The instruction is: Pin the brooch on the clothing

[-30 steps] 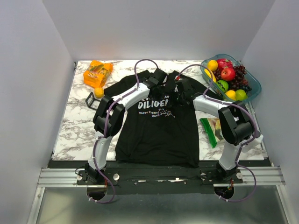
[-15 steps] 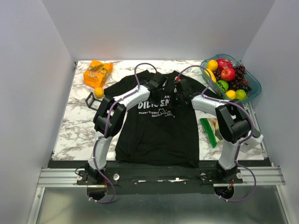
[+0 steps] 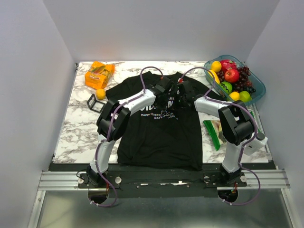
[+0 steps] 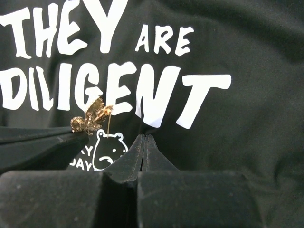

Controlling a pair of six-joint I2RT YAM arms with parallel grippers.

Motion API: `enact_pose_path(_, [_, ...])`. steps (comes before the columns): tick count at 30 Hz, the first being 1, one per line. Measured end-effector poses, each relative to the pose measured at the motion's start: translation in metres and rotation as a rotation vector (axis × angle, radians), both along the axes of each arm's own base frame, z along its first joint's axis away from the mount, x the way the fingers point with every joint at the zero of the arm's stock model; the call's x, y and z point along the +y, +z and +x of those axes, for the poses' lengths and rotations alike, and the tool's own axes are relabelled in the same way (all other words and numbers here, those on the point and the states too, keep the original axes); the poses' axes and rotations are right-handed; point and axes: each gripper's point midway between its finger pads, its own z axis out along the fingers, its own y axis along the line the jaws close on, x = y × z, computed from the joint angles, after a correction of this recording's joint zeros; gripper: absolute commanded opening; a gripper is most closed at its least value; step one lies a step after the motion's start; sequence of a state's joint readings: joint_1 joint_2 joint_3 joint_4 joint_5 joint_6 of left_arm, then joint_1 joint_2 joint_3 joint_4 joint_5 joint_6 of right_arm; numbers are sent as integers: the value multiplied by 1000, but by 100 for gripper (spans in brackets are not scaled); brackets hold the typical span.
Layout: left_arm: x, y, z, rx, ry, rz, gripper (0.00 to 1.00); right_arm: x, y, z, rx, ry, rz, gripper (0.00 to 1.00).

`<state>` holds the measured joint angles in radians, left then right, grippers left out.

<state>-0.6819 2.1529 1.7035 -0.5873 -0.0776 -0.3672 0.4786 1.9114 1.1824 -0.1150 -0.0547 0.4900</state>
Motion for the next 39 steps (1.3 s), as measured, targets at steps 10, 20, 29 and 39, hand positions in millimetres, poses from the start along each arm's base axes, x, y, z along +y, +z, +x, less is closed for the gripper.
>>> enact_pose_path(10, [-7,-1,-10,9,-20,35,0,-1,-6,-4,-8,-18,25,0])
enact_pose_path(20, [-13,-2,-9,9,-22,34,0,-2,5,-8,-40,-44,67,1])
enact_pose_path(29, [-17,-2,-8,8,-10,12,0,-2,16,-8,-66,-71,100,1])
enact_pose_path(39, [-17,-4,-8,7,-8,9,0,-1,19,-6,-79,-74,113,0])
